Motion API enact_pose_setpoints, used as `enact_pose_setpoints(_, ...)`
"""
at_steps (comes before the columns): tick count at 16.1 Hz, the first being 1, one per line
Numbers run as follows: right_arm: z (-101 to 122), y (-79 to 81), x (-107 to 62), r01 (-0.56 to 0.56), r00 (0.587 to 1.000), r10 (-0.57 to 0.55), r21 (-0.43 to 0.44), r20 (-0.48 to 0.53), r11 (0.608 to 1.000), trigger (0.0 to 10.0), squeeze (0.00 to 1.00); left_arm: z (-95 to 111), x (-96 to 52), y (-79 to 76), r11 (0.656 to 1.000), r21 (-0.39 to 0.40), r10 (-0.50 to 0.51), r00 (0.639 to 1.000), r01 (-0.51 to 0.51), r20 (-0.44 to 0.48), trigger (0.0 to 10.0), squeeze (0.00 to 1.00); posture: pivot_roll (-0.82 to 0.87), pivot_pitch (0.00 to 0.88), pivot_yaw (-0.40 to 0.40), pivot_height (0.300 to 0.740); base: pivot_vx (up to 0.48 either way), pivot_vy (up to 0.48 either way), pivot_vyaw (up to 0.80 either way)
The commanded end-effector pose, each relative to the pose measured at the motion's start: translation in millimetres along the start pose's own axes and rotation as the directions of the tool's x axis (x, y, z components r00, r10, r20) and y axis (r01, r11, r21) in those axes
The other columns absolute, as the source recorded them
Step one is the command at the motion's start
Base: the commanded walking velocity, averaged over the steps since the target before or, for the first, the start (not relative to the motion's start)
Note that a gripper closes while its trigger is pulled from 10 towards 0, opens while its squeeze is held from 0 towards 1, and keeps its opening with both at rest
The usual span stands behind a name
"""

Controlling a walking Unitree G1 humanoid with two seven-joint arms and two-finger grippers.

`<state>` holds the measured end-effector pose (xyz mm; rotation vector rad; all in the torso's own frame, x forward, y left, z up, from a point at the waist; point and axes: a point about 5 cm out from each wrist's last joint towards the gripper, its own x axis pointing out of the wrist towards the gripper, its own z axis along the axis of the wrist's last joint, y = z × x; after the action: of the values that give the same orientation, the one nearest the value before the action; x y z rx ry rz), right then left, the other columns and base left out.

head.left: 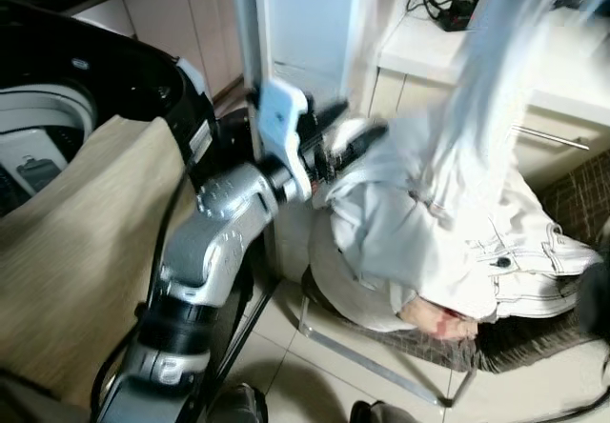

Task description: Clothes washing

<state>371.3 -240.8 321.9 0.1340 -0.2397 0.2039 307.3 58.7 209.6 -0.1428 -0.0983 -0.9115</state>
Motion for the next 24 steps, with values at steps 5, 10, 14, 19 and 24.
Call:
enact_pose_setpoints(5,-73.0,-37.4,-37.2,0.199,0.931,-0.237,-0.158,-0.276,0.967,3.6,0.00,-63.2,-25.7,14.6,0.984,0.029,0.175,0.930,-0.175,-0.324,10.0,0.00,-0.11,0.043,0.017,0.740,0.000,0.000,0.00)
enact_pose_setpoints(10,-150.5,-64.0,-91.4,0.195,0.737,-0.382,-0.365,-0.557,0.910,10.0,1.00,-47.3,-12.0,-11.9,0.985,0.149,-0.058,0.982,0.085,-0.178,10.0,0.00,-0.11,0.046,0.013,0.740,0.000,0.000,0.00)
enact_pose_setpoints(14,-167.7,-69.3,-107.8,0.207,0.683,-0.412,-0.380,-0.603,0.901,10.0,1.00,-58.0,-16.8,-19.6,0.922,0.299,-0.160,0.945,0.246,-0.284,10.0,0.00,-0.11,0.046,0.011,0.740,0.000,0.000,0.00)
enact_pose_setpoints(19,-170.4,-40.1,-99.1,0.096,0.756,-0.273,-0.313,-0.594,0.945,10.0,0.00,-71.8,-8.9,-24.9,0.825,0.438,-0.211,0.913,0.357,-0.348,10.0,0.00,-0.11,0.050,0.007,0.740,0.000,0.000,0.00)
enact_pose_setpoints(24,-153.7,-27.7,-92.0,0.158,0.835,-0.298,-0.318,-0.463,0.935,10.0,0.00,-77.8,9.7,-25.6,0.907,0.376,-0.123,0.972,0.192,-0.199,10.0,0.00,-0.12,0.046,0.004,0.740,0.000,0.000,0.00)
